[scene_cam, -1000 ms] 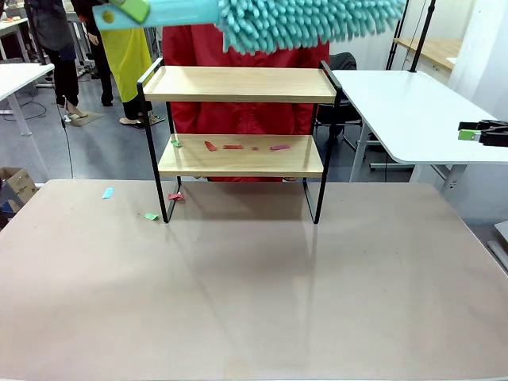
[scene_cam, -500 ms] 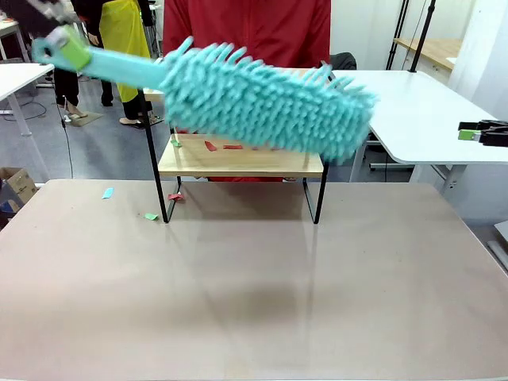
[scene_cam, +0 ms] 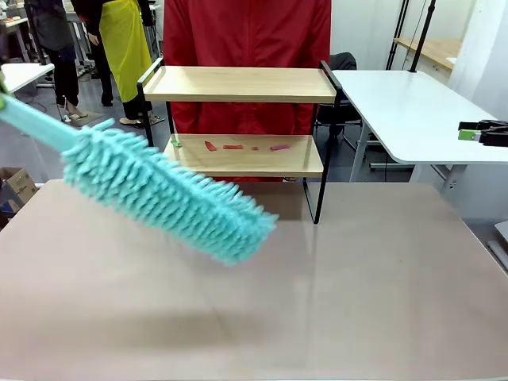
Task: Clean the shelf.
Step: Clean the specific section of the Shelf indicated by the human with the Duster.
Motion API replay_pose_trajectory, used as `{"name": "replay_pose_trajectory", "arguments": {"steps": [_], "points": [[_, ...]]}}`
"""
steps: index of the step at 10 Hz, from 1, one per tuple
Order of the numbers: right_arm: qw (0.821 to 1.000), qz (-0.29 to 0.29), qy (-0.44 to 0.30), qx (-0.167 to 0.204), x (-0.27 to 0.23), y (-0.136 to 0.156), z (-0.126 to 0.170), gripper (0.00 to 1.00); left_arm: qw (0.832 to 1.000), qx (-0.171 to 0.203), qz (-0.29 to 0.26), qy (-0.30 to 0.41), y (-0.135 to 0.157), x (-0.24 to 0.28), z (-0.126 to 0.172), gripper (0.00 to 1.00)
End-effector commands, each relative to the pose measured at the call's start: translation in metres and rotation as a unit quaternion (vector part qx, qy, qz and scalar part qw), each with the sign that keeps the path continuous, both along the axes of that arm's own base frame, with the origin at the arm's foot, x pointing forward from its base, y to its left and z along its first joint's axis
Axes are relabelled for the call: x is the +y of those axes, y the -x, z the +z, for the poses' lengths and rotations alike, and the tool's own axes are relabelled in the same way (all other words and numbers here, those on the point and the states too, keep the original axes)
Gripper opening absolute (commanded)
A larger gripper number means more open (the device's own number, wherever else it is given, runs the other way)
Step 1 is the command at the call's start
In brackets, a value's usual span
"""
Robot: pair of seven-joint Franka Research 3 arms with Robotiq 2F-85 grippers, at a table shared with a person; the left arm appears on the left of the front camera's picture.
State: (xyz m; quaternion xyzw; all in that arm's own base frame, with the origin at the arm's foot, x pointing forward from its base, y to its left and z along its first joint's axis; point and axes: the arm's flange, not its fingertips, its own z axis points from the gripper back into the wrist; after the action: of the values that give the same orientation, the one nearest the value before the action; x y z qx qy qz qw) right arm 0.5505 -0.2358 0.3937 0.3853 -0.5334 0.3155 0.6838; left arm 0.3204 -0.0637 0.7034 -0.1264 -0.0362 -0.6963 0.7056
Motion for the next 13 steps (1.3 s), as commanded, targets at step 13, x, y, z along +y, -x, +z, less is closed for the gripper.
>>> {"name": "replay_pose_trajectory", "arguments": {"steps": [13], "points": [[1.0,0.001,0.001,-0.002,0.001,0.0,0.003,1.0,0.995,-0.028,0.026,-0.091,0.004,0.044,-0.047,0.13]]}}
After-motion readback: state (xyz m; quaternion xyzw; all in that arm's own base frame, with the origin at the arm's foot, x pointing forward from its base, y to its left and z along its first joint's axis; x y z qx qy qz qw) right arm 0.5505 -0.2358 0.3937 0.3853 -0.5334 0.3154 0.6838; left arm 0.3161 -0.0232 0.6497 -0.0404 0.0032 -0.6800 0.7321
